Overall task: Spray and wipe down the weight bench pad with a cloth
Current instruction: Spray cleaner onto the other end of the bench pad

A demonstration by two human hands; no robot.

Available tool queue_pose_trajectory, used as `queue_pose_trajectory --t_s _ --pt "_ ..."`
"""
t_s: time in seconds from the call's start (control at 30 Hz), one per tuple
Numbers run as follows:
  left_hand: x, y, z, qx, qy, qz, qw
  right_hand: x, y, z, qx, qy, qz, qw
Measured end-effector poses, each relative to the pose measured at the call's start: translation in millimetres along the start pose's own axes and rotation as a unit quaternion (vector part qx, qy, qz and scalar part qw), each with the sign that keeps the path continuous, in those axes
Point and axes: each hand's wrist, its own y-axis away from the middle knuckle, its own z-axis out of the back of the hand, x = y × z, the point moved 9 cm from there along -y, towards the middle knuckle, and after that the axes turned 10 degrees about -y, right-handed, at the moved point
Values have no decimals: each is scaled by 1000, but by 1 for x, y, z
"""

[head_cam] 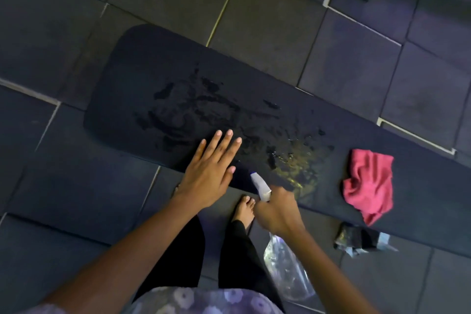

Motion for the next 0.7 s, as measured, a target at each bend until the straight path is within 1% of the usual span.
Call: queue_pose_trajectory --t_s 0.1,0.17,0.23,0.3,0.4,0.5,0.53,0.57,0.6,0.63,0.7 --pt "-29 -8 -3 9 -2 -32 999 -23 5 10 5 -39 -19 999" --pt "-49 -11 -6 15 -1 -53 999 -27 12 21 11 -53 4 999" --pt "-68 -14 -10 26 -11 -72 997 -30 20 39 -4 -108 35 994" --pt "-84 -19 -14 35 -27 -88 995 -32 29 68 -41 -212 55 975" --pt "-101 -29 -17 39 -33 -100 994 -33 41 122 -114 -335 105 929" --pt "-112 -41 -16 36 -32 -92 995 -22 52 172 -193 -381 153 891" --pt "-115 -45 -15 36 -32 -89 995 -18 51 177 -182 -394 157 887" --pt "-118 -50 -13 34 -31 -86 995 -15 46 177 -154 -403 145 890" --pt "-120 -53 -12 31 -31 -84 995 -17 38 181 -151 -402 140 892" --pt "-123 -57 -10 28 -32 -83 996 -16 33 193 -184 -396 153 886" --pt "-126 -64 -9 25 -32 -80 996 -24 23 224 -305 -401 179 845"
